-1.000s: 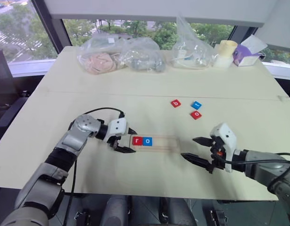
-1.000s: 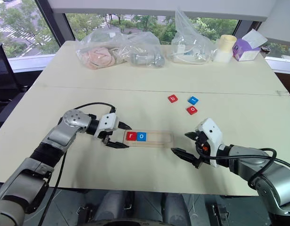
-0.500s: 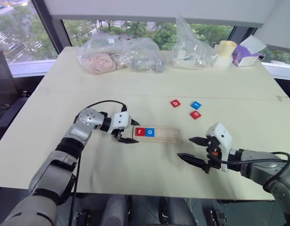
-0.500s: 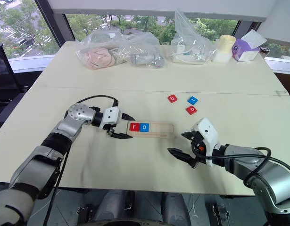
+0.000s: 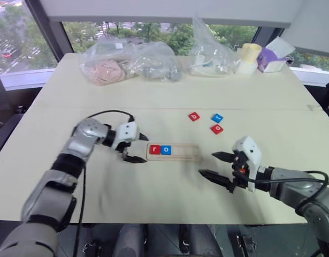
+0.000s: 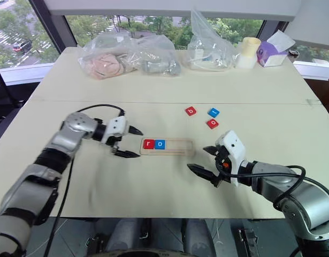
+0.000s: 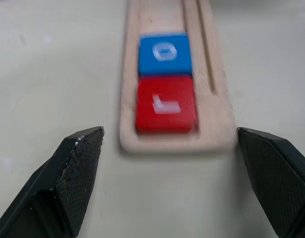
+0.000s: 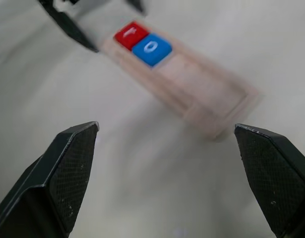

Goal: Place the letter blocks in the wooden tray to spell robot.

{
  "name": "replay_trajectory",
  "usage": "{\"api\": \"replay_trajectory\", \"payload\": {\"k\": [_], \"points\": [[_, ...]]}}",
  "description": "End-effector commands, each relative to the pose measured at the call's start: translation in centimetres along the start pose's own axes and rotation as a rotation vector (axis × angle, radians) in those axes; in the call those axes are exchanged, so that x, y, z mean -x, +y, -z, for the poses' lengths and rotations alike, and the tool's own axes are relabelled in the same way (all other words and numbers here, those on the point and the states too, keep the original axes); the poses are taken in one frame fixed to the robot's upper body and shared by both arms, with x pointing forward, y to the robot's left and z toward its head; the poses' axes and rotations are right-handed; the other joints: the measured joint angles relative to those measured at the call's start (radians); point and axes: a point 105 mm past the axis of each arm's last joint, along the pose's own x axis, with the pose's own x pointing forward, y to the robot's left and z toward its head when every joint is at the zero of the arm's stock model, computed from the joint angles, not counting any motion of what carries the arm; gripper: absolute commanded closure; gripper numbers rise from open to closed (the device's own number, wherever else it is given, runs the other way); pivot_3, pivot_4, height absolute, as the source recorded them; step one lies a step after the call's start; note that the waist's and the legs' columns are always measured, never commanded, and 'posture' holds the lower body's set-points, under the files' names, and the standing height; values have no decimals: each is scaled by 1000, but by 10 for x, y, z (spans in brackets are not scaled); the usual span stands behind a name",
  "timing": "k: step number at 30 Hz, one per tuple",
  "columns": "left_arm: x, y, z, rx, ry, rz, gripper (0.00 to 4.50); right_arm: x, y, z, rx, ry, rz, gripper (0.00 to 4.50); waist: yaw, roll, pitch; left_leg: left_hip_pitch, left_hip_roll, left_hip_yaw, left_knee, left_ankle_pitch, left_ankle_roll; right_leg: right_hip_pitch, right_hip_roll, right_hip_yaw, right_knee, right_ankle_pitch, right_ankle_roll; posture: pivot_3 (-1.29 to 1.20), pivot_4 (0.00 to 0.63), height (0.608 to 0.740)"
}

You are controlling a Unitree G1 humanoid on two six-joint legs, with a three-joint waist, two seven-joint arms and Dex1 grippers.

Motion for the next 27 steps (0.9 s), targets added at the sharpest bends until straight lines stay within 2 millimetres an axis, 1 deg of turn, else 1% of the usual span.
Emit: {"api": "replay_trajectory", "payload": {"k": [1,3,5,6,7,8,10,12,15,18,20,27], "points": [[33,-15,-24,73,-88,34,37,-4,-9,-27,45,-107,27,0,1,0,0,0,0,0,0,0,0,0,0,0,0,0,0,0,150,739],[51,-15,-28,158,-141,-30,37,-13,-27,-40,66,-157,94,0,-12,0,1,0,1,1,-1,0,0,-2,2,1,0,0,0,0,150,739],[65,-1,-34,211,-214,-184,37,-26,-47,-45,104,-156,171,0,-17,0,1,0,1,0,0,0,0,-2,1,1,2,0,0,0,150,739],[72,9,-40,228,-262,-284,37,-34,-58,-47,120,-150,212,0,-14,0,1,0,1,0,0,0,0,-1,1,0,2,0,0,0,150,739],[78,15,-47,241,-306,-355,37,-42,-67,-50,132,-150,242,0,-14,0,1,0,1,-1,1,0,0,-1,1,0,2,0,0,0,150,739],[82,17,-53,257,-344,-400,37,-50,-74,-53,129,-153,261,0,-15,0,1,1,1,-1,1,0,0,-1,1,0,2,0,0,0,150,739],[86,13,-63,270,-385,-468,37,-73,-88,-59,122,-143,289,0,-21,0,1,0,0,0,2,0,0,0,1,1,2,0,0,0,150,739],[87,8,-68,273,-395,-511,37,-87,-97,-61,125,-131,301,0,-24,0,1,0,-1,2,1,0,0,-1,1,2,2,0,1,0,150,739],[87,-1,-72,289,-403,-565,37,-110,-112,-63,101,-95,315,0,-24,0,1,0,-1,3,-1,0,0,-2,2,2,4,1,5,0,150,739],[86,-10,-70,304,-390,-583,37,-125,-122,-64,95,-74,315,0,-22,0,1,0,-1,5,-1,0,0,-3,3,2,6,1,6,0,150,739],[85,-14,-65,326,-380,-597,37,-133,-122,-62,82,-64,277,0,-21,0,1,1,-1,4,-1,1,-1,-3,3,2,7,1,5,0,150,739],[80,-22,-52,355,-333,-610,37,-147,-129,-46,32,-12,261,0,-25,0,1,1,-1,4,0,2,-3,-2,2,2,9,0,3,0,150,739]]}}
